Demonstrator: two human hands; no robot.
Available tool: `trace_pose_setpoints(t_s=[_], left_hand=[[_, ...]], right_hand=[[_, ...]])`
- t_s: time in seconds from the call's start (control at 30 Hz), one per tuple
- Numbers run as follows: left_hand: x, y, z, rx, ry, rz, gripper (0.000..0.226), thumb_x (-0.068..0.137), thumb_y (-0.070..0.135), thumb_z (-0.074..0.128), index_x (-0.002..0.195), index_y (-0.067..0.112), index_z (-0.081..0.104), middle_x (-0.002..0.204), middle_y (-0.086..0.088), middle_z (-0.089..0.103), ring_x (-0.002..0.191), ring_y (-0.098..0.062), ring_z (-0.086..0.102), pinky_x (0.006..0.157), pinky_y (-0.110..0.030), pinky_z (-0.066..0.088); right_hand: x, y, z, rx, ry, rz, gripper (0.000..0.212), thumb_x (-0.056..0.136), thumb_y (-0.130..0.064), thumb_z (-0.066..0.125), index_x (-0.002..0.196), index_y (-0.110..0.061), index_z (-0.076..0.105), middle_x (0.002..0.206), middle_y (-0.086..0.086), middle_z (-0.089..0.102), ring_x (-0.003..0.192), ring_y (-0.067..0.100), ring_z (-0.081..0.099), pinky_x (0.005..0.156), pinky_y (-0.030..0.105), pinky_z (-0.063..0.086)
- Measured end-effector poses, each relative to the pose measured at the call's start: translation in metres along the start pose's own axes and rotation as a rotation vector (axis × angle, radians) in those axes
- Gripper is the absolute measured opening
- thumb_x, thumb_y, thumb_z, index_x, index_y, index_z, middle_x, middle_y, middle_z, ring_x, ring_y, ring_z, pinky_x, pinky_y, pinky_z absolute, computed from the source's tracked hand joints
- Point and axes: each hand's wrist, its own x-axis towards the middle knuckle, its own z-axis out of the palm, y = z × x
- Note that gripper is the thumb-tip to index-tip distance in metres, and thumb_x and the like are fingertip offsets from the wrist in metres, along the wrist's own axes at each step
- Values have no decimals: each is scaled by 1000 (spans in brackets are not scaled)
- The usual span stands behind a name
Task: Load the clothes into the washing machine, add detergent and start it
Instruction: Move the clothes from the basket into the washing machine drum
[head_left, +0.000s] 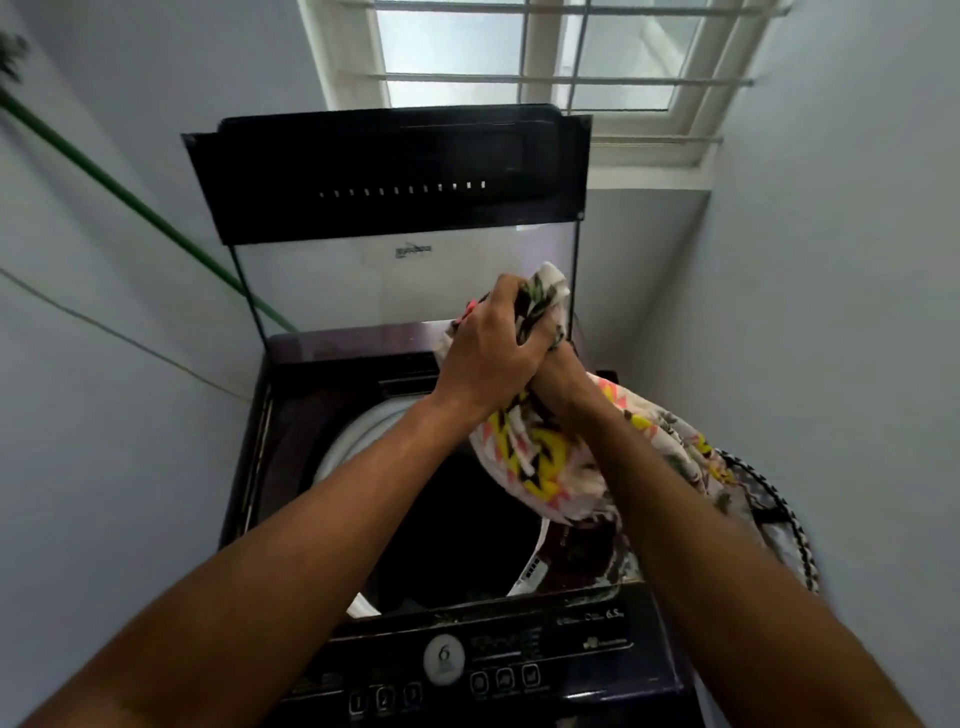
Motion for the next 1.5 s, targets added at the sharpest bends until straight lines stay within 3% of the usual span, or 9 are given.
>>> trace_pose_setpoints(t_s=[0.17,0.3,0.57,0.7,0.83,0.97,1.13,1.37,1.5], left_hand=[[-16,-37,-21,185,-77,-39,27,90,42,60,97,18,48,86,-4,60,83,-27,58,73,-39,49],[-40,-67,-14,303,-238,-219,35,91,45,58,107,14,51,105,-14,66,101,-36,61,82,-39,45],[-72,-101,0,678,-648,-443,68,82,48,65,131,11,38,134,-13,45,127,-34,43,103,-50,37],[-66,-92,14,700,-745,-300,84,77,58,69,139,14,34,135,-12,39,128,-34,39,104,-51,36],[-49,-61,51,468,-695,-149,79,75,55,72,138,21,40,131,-7,44,123,-30,43,102,-46,39],[-40,-27,96,320,-724,23,94,65,50,83,144,24,38,140,-3,41,124,-27,43,105,-45,42],[-37,-5,141,334,-742,131,101,59,52,87,144,22,41,147,-4,38,137,-25,34,115,-40,31],[-36,5,168,426,-878,93,113,55,54,88,148,37,26,160,-3,16,147,-31,15,114,-59,28],[-41,2,174,496,-843,104,109,57,60,84,148,31,31,154,0,31,141,-28,23,106,-58,39]], right_hand=[[10,32,47,-272,-181,178,49,85,-11,65,130,1,52,126,23,60,115,33,58,98,51,49],[-3,47,64,-444,-333,147,34,94,-4,55,126,7,56,123,25,60,114,32,56,94,37,42],[-11,72,55,-489,-590,279,16,80,-12,70,94,-15,74,78,1,67,64,11,58,62,31,51],[-1,74,26,-539,-326,253,30,75,-13,75,105,-16,73,99,7,74,90,21,68,81,31,54],[-4,79,-21,-704,-121,172,45,70,-25,78,114,-25,68,115,9,61,112,28,53,96,42,46],[-22,95,-69,-855,-153,347,79,70,-33,79,140,-31,41,135,7,40,129,30,33,104,51,36],[-43,130,-110,-756,-140,449,88,73,-43,73,147,-27,28,141,10,39,131,35,34,108,45,35],[-60,168,-133,-570,-147,608,117,66,-44,79,154,-39,1,160,15,12,147,38,16,116,51,28],[-65,176,-135,-352,-199,638,120,74,-30,78,155,-34,-9,156,14,31,136,31,42,102,35,44]])
